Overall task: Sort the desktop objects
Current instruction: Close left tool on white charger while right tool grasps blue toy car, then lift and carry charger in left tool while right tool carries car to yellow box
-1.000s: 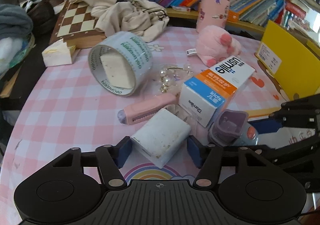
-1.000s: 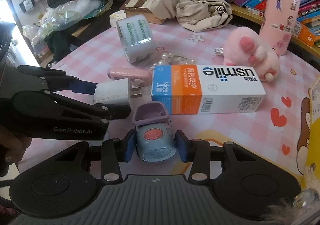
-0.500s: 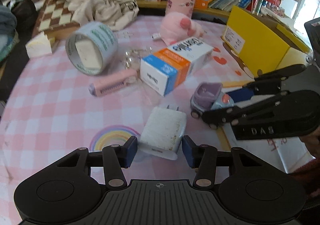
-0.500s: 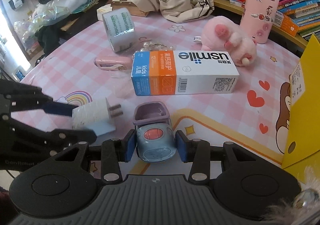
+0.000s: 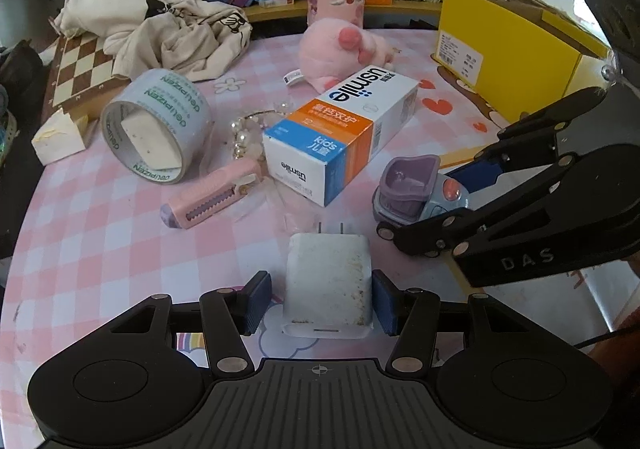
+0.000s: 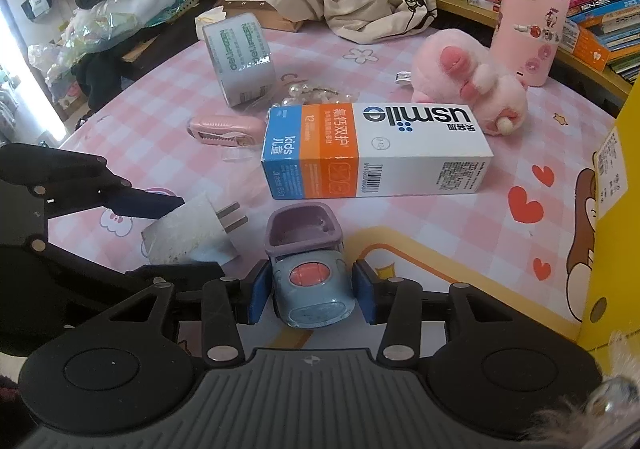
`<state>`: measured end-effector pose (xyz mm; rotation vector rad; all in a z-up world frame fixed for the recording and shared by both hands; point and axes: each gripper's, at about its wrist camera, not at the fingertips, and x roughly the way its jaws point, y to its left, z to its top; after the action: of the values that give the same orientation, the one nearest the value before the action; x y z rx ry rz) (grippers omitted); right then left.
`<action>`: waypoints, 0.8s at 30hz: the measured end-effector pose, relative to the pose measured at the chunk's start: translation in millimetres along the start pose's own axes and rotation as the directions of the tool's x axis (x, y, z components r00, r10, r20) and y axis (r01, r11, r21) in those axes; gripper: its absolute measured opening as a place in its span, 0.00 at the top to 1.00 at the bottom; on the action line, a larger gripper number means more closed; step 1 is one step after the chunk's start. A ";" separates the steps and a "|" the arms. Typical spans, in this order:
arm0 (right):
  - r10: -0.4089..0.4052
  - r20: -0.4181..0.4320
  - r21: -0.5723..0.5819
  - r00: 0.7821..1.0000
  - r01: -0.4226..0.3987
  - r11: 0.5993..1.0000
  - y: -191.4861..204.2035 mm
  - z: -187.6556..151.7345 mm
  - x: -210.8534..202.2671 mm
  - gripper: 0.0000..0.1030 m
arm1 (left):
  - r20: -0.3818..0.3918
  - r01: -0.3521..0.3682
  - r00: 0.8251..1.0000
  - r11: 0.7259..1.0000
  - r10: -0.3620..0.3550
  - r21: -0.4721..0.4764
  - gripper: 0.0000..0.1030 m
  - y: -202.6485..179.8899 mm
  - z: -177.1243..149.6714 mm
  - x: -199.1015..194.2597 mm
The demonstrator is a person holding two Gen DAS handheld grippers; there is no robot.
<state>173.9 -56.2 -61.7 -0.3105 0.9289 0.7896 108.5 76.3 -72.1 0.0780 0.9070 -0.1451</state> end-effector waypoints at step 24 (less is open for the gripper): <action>-0.038 0.101 -0.028 0.994 0.041 0.999 19.9 -8.2 -45.5 0.61 | 0.090 0.042 0.995 0.992 -0.031 -0.123 0.60 -3.2 -2.3 -43.2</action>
<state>138.7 -68.5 -27.9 -0.3121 0.8150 0.7760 80.0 77.4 -39.4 -0.0607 0.8276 -0.1251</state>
